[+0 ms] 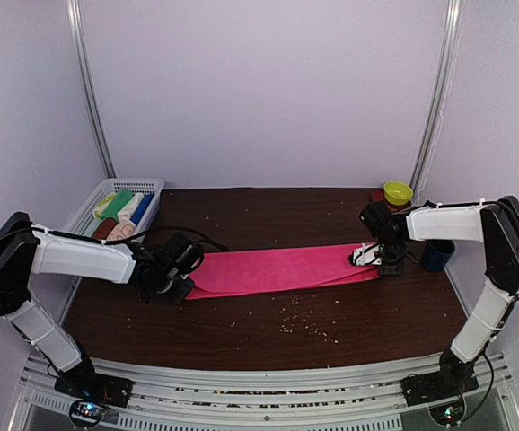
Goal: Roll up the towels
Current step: Fold the towel at the center of the board.
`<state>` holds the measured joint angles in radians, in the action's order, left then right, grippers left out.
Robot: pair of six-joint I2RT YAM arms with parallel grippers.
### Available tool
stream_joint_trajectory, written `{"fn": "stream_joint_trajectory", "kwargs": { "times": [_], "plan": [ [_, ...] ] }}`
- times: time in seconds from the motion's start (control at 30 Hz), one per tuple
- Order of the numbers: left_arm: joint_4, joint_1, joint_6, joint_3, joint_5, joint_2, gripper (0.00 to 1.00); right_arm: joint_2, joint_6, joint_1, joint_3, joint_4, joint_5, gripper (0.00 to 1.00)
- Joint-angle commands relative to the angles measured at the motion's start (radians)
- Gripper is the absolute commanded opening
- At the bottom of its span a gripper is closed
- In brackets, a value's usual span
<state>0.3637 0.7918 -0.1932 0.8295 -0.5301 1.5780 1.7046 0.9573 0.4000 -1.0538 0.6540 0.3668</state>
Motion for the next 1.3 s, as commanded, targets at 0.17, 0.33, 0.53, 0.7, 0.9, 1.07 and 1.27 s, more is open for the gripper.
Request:
{"fn": "stream_joint_trajectory", "kwargs": {
  "times": [0.17,0.33,0.53,0.7,0.9,1.07,1.27],
  "plan": [
    [0.040,0.010,-0.036,0.013,0.027,-0.047,0.00,0.002,-0.027,0.007,0.011,-0.006,0.045,0.00],
    [0.066,0.012,-0.044,0.016,0.038,-0.061,0.00,0.000,-0.040,0.007,0.009,-0.022,0.066,0.00],
    [0.092,0.014,-0.057,0.018,0.050,-0.087,0.13,-0.028,-0.029,0.007,0.008,0.018,0.065,0.10],
    [0.094,0.014,-0.065,0.014,0.059,-0.150,0.27,-0.069,-0.017,0.007,0.008,0.081,0.038,0.39],
    [0.110,0.014,-0.092,0.046,-0.036,-0.174,0.32,-0.126,-0.030,-0.024,-0.031,0.181,-0.055,0.60],
    [0.028,-0.004,-0.049,0.113,-0.070,-0.085,0.40,-0.067,-0.129,-0.113,-0.197,0.263,-0.285,0.62],
    [-0.096,-0.081,-0.012,0.175,0.034,0.038,0.40,0.022,-0.270,-0.177,-0.274,0.175,-0.502,0.62]
  ]
}}
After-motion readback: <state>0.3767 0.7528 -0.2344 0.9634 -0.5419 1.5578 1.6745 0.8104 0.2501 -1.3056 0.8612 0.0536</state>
